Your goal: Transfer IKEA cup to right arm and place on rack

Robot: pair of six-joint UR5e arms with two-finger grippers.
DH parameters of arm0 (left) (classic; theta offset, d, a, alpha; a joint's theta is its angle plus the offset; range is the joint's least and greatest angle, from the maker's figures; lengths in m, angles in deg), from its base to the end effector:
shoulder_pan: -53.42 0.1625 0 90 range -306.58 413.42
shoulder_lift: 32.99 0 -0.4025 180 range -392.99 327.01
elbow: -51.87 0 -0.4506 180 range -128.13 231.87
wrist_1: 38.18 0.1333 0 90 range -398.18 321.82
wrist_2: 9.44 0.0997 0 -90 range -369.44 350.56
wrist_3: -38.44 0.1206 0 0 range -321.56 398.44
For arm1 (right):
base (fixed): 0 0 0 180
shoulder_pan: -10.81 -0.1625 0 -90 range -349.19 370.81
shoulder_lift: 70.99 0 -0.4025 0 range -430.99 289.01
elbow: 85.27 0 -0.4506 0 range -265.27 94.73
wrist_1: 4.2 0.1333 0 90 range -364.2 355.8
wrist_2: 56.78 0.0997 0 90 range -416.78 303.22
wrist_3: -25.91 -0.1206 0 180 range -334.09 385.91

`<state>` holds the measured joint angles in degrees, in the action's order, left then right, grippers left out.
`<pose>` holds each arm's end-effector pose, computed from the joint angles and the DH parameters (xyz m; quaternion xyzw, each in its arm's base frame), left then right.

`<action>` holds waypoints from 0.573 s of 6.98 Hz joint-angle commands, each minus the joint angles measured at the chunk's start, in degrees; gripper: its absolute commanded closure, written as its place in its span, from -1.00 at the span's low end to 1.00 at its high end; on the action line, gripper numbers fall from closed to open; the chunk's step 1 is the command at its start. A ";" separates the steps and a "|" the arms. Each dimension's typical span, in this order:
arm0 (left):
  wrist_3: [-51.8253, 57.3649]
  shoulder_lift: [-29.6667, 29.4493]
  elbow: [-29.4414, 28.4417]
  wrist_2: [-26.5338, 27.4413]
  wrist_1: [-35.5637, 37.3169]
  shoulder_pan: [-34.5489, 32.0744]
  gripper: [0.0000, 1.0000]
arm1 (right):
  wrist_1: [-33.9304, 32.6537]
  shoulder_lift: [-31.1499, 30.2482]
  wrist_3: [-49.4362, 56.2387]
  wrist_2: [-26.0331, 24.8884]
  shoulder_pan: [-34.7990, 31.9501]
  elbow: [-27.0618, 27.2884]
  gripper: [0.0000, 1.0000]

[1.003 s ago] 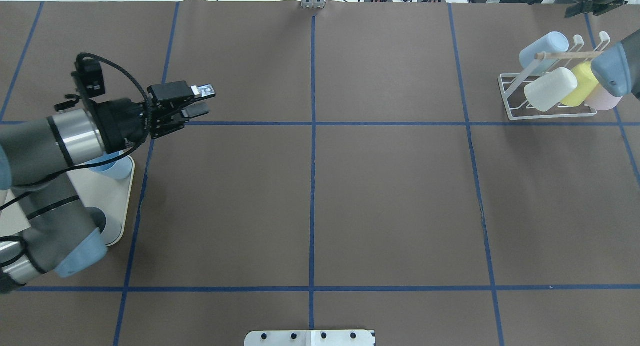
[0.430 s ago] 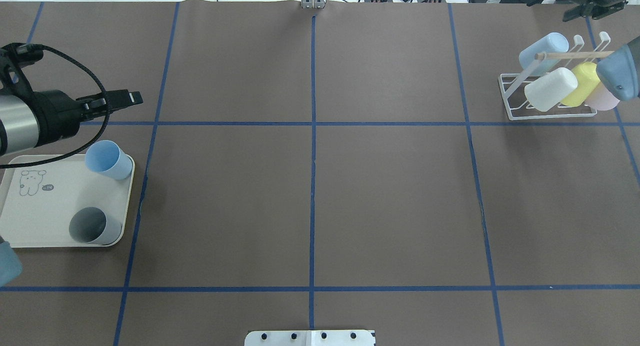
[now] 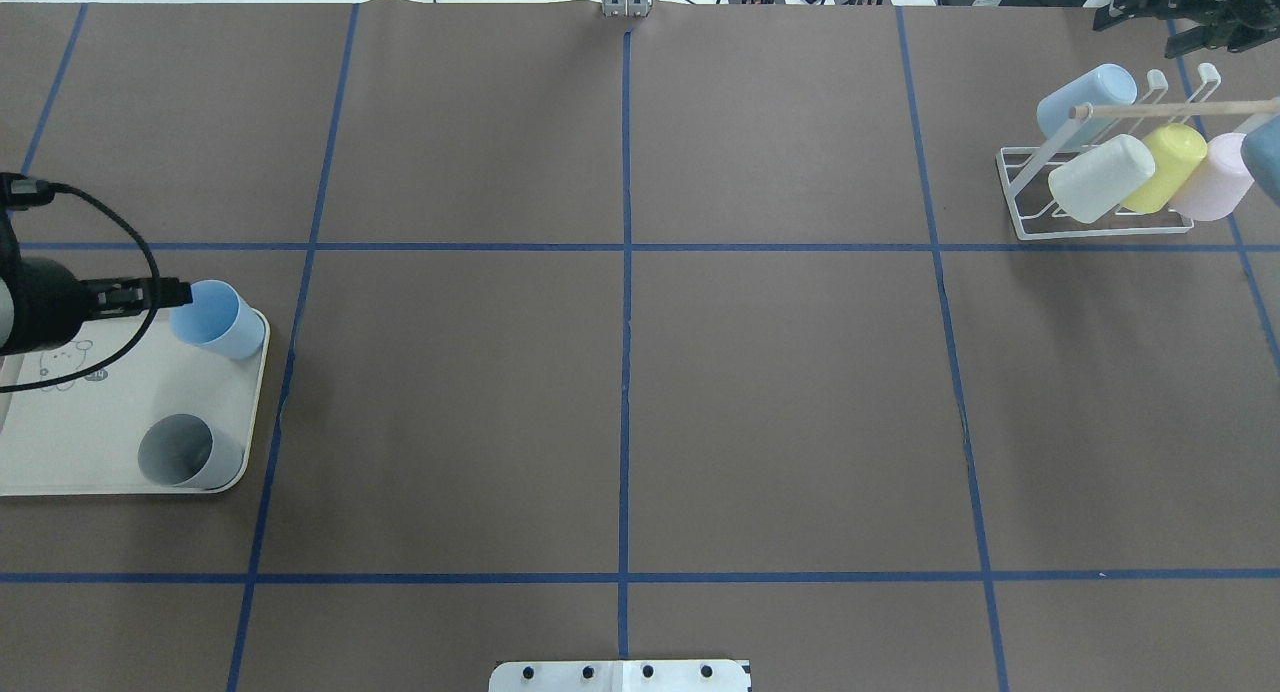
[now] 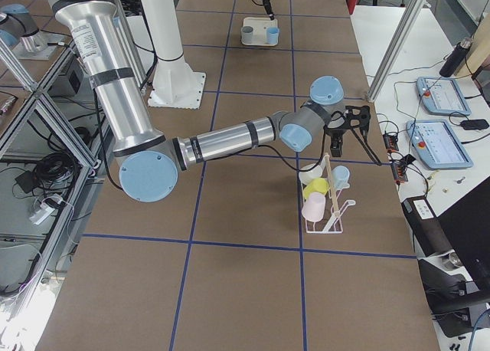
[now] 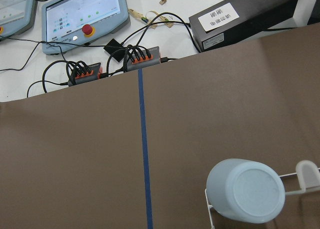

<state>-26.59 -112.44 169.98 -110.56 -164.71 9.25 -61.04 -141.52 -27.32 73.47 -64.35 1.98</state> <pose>0.2893 -0.4345 0.4109 0.1857 0.4216 -0.1044 0.8814 -0.1258 -0.6912 0.3954 0.1535 -0.4801 0.1429 0.8518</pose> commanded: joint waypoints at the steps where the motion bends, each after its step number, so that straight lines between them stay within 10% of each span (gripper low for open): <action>1: 4.04 6.31 0.98 -12.81 2.24 -0.31 -0.38 | 0.32 -0.48 1.91 0.18 -0.24 -0.31 -1.00; 4: 3.51 7.04 1.96 -16.56 7.88 0.21 -0.46 | 0.59 -0.40 1.74 0.53 0.11 -0.06 -1.00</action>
<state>-22.95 -105.14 172.10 -125.71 -157.91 9.03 -60.51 -141.62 -25.40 73.87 -64.35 1.47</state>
